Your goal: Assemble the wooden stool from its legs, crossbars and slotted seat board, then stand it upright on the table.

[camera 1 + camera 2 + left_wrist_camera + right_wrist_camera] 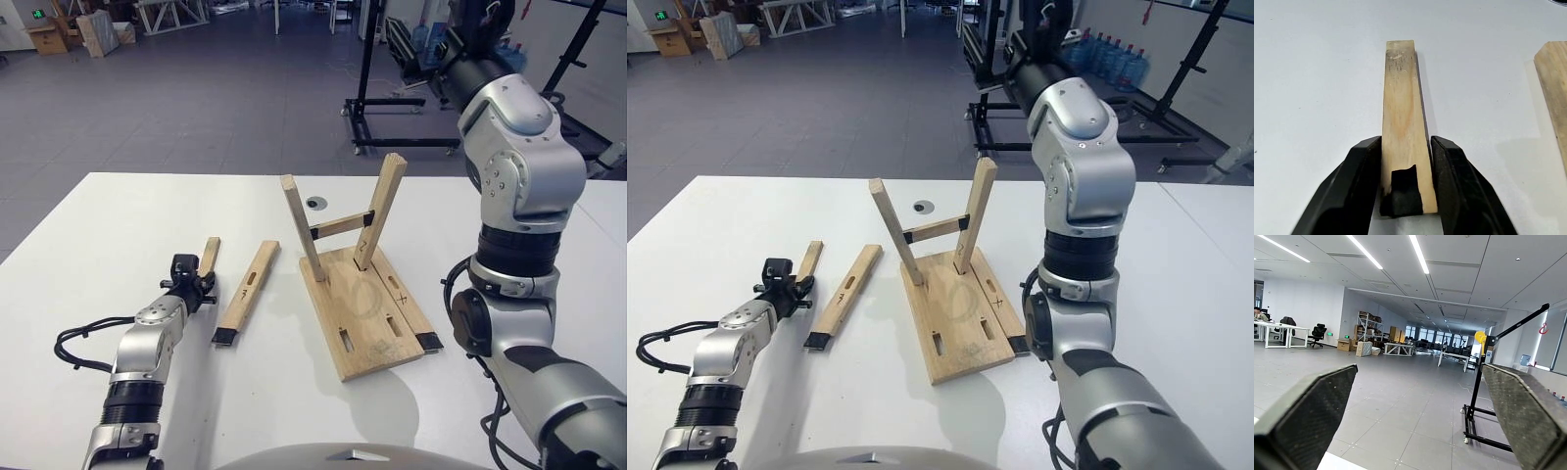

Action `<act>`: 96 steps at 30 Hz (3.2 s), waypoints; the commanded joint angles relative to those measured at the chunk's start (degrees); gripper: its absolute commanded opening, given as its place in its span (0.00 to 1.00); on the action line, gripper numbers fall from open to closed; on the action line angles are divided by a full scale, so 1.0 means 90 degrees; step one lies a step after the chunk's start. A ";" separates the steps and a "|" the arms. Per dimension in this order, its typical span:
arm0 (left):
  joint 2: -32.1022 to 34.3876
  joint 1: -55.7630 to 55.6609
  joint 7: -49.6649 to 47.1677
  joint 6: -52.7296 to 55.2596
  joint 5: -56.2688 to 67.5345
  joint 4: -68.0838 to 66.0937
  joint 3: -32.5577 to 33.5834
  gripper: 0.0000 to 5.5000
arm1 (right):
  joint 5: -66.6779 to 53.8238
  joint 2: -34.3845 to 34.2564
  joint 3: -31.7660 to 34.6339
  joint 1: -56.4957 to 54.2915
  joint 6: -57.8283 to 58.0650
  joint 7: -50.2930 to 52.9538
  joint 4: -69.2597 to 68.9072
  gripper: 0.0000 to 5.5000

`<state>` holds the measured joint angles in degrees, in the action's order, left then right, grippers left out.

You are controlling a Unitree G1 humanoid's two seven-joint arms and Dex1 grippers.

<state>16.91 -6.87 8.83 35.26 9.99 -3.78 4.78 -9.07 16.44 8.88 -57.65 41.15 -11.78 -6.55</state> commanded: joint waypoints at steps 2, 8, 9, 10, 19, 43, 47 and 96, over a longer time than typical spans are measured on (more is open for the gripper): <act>-0.0227 0.0449 0.0051 0.0334 -0.0103 -0.0351 -0.0259 0.23 | -0.0097 -0.0046 -0.0057 0.0062 0.0101 0.0050 -0.0015 0.85; -0.0120 0.0405 -0.0092 0.0254 -0.0203 -0.0171 -0.0080 0.23 | -0.0389 -0.0203 0.0014 0.0242 0.0401 0.0050 -0.0108 0.85; -0.0030 0.0339 -0.0126 0.0156 -0.0244 0.0047 0.0009 0.23 | -0.0456 -0.0260 0.0035 0.0321 0.0447 0.0059 -0.0115 0.85; 0.0028 0.0294 -0.0142 0.0089 -0.0273 0.0197 0.0070 0.23 | -0.0497 -0.0296 0.0050 0.0372 0.0476 0.0066 -0.0120 0.85; 0.1201 -0.1734 0.0729 -0.0483 0.0405 0.2698 0.0882 0.23 | -0.3798 -0.1564 0.2712 0.0309 0.2388 0.0568 0.0889 0.85; 0.0669 -0.2328 0.1373 0.0629 0.1650 0.3793 -0.0316 0.23 | -0.7402 -0.2777 0.2021 0.0060 0.1891 0.2522 0.1596 0.72; 0.0664 -0.2306 0.1349 0.0640 0.1633 0.3819 -0.0330 0.23 | -0.7450 -0.2699 0.1848 0.0097 0.1706 0.2514 0.1670 0.57; 0.0058 -0.0801 -0.2077 0.0606 0.5507 0.3308 0.3792 0.76 | -0.6601 0.0241 0.1831 0.4767 0.1000 0.1027 -0.0762 0.07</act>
<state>16.17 -15.01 -10.80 41.41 60.58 26.68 40.30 -71.90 20.13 27.25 -16.94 53.09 -1.16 -13.39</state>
